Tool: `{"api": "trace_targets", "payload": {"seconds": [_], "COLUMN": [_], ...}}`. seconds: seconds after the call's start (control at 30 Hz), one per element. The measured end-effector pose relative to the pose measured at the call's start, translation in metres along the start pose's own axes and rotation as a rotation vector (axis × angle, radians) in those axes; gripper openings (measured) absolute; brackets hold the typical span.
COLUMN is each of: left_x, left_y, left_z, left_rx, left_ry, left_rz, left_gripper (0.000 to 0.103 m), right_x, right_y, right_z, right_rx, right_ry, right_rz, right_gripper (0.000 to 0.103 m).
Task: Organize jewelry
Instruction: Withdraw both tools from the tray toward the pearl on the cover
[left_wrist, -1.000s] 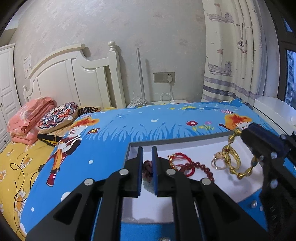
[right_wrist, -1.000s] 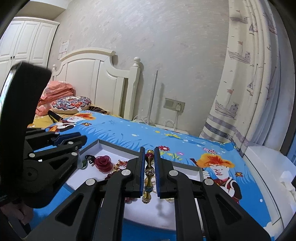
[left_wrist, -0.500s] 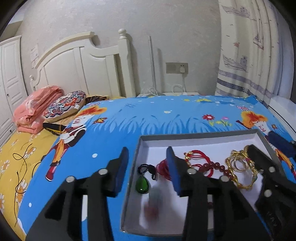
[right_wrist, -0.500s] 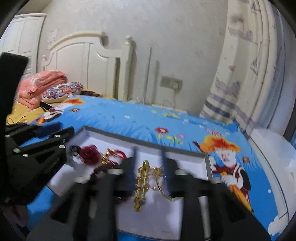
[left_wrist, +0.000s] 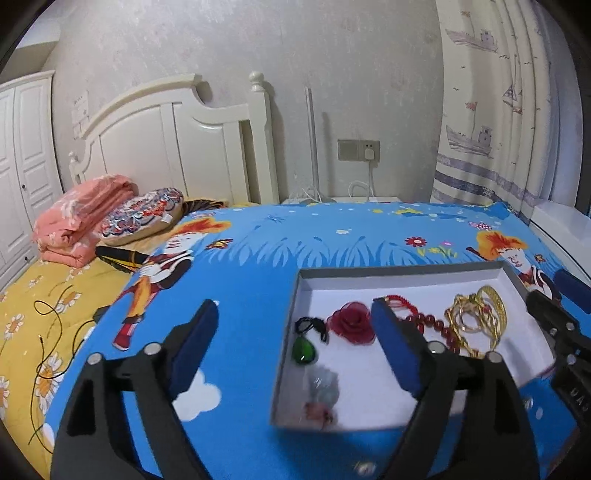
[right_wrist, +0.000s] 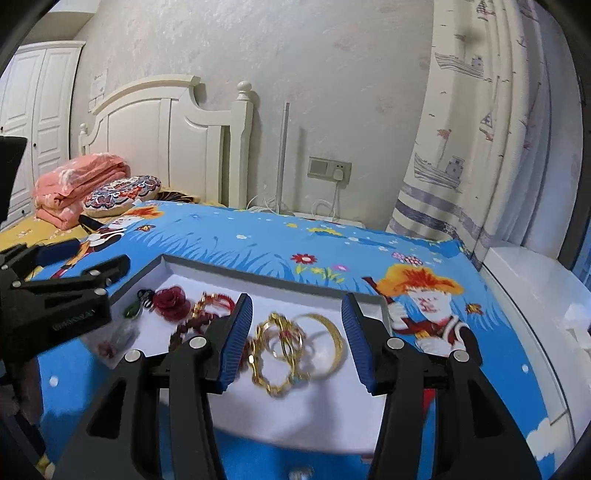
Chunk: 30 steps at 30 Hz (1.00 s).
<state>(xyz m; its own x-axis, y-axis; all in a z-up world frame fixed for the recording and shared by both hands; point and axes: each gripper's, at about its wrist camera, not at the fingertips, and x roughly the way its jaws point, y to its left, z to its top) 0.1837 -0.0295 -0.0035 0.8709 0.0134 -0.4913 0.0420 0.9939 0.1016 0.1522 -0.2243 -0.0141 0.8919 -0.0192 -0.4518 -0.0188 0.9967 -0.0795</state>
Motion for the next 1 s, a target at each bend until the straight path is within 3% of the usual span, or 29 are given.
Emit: {"api": "trace_targets", "payload": {"seconds": [0.1,0.4,0.57,0.77,1.0], "left_x": [-0.012,-0.034,-0.041,-0.044,-0.043], "left_y": [0.005,0.014,0.009,0.006,0.001], "left_z": [-0.012,-0.060,-0.081,-0.103,-0.119], "left_rx": [-0.009,-0.063,-0.035,-0.028,0.016], "left_ry": [-0.001,0.067,0.068,0.064,0.065], "left_rz": [-0.008,-0.058,-0.064,-0.068,-0.073], "left_gripper": [0.090,0.092,0.092,0.092,0.092], "right_x": [-0.014,-0.048,-0.055,-0.054,-0.047], "right_y": [-0.009,-0.027,-0.032,-0.038,-0.024], "right_z": [-0.015,-0.069,-0.093,-0.110,-0.111], "right_rx": [0.027,0.082,0.109,0.168,0.143], "right_ry": [0.010,0.050,0.081,0.108,0.125], "right_rz": [0.011,-0.001,0.009,0.014,0.036], "right_gripper": [0.051,0.055,0.056,0.056,0.055]}}
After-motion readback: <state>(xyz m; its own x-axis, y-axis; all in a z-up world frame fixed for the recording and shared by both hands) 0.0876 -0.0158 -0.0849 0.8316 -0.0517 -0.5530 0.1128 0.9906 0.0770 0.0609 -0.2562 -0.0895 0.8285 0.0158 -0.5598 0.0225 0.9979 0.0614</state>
